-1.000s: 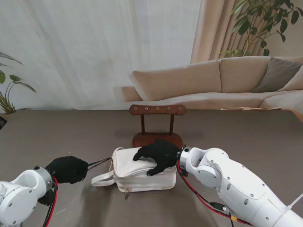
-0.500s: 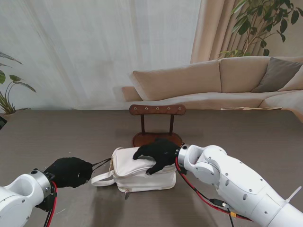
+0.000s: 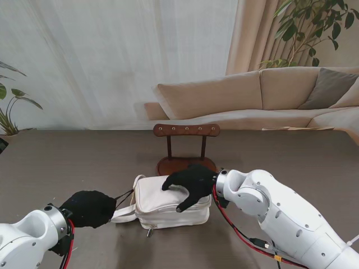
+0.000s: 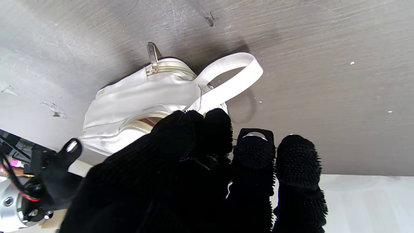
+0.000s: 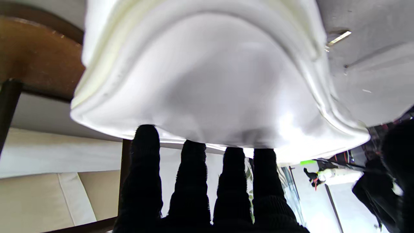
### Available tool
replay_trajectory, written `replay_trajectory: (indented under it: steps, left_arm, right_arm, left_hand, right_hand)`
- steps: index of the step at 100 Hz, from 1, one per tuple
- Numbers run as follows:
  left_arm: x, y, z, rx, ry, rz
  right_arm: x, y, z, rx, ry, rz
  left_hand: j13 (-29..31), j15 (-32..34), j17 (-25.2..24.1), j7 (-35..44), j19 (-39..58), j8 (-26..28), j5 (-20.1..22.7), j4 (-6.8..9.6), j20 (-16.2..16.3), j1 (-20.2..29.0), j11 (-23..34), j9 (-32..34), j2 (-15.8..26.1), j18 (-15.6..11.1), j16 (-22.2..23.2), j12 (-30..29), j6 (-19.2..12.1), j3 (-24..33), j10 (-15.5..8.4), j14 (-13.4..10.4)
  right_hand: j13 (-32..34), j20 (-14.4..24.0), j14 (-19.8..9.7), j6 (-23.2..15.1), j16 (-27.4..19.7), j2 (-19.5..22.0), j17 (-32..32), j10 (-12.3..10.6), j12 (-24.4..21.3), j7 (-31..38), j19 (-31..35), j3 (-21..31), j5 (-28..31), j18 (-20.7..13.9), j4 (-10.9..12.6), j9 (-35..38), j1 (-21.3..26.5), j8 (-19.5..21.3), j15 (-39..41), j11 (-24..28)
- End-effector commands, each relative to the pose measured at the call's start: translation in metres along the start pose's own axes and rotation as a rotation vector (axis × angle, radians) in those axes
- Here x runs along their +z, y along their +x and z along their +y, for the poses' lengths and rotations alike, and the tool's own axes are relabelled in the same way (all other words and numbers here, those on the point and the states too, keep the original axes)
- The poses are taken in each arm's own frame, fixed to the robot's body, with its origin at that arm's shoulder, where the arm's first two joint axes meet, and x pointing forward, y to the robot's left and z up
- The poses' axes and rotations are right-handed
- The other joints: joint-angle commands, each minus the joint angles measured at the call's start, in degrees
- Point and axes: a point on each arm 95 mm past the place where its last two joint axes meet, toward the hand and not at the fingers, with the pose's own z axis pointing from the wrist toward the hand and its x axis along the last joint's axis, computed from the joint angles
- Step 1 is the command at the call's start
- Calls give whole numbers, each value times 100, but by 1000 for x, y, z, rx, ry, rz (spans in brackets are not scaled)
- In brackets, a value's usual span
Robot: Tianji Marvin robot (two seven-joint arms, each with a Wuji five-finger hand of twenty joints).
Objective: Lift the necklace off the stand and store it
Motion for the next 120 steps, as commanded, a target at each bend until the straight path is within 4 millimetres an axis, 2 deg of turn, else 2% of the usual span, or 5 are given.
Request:
replay_trajectory:
  steps: [1, 22, 51, 78, 120]
  left_arm:
    - [4, -4, 9, -12, -35, -9]
    - [13, -5, 16, -18, -46, -5]
    - [14, -3, 24, -32, -46, -2]
    - [15, -1, 31, -38, -61, 2]
    - [18, 2, 36, -47, -62, 11]
  right_arm:
    - [-10, -2, -28, 35, 69, -28]
    - [2, 21, 14, -13, -80, -63]
    - [41, 45, 61, -113, -114, -96]
    - [71, 55, 72, -189, -70, -78]
    - [115, 45, 64, -206, 51, -60]
  left_hand:
    - [100, 15, -1, 460, 101, 48, 195, -102, -23, 140, 231, 326, 56, -17, 21, 51, -123, 162, 361, -79]
    - [103, 19, -8, 455, 96, 46, 191, -101, -24, 146, 228, 315, 60, -16, 24, 57, -143, 151, 358, -83]
    - [98, 19, -19, 442, 89, 32, 194, -95, -24, 159, 226, 312, 67, -28, 27, 64, -205, 130, 331, -82]
    - [97, 18, -21, 425, 88, 11, 199, -87, -21, 166, 223, 314, 67, -31, 28, 67, -253, 124, 327, -83]
    - [93, 17, -28, 431, 85, 4, 200, -86, -19, 170, 221, 321, 65, -33, 31, 68, -287, 128, 331, -84]
  right_hand:
    - [315, 13, 903, 136, 431, 31, -1127, 898, 361, 299, -99, 118, 169, 268, -169, 215, -405, 137, 696, 605]
    - [766, 265, 814, 109, 521, 140, -584, 913, 413, 462, 97, 10, 487, 224, -200, 660, -57, 215, 836, 757]
    - [986, 392, 761, 124, 568, 16, -329, 934, 466, 555, 487, -105, 420, 127, -95, 741, 518, 295, 983, 849]
    - [1066, 353, 722, 70, 580, -224, -249, 927, 482, 553, 619, -108, 243, 60, -78, 706, 646, 296, 1047, 880]
    - [991, 250, 682, 58, 591, -347, -319, 939, 497, 574, 662, -47, 141, 18, -140, 501, 369, 290, 1077, 904]
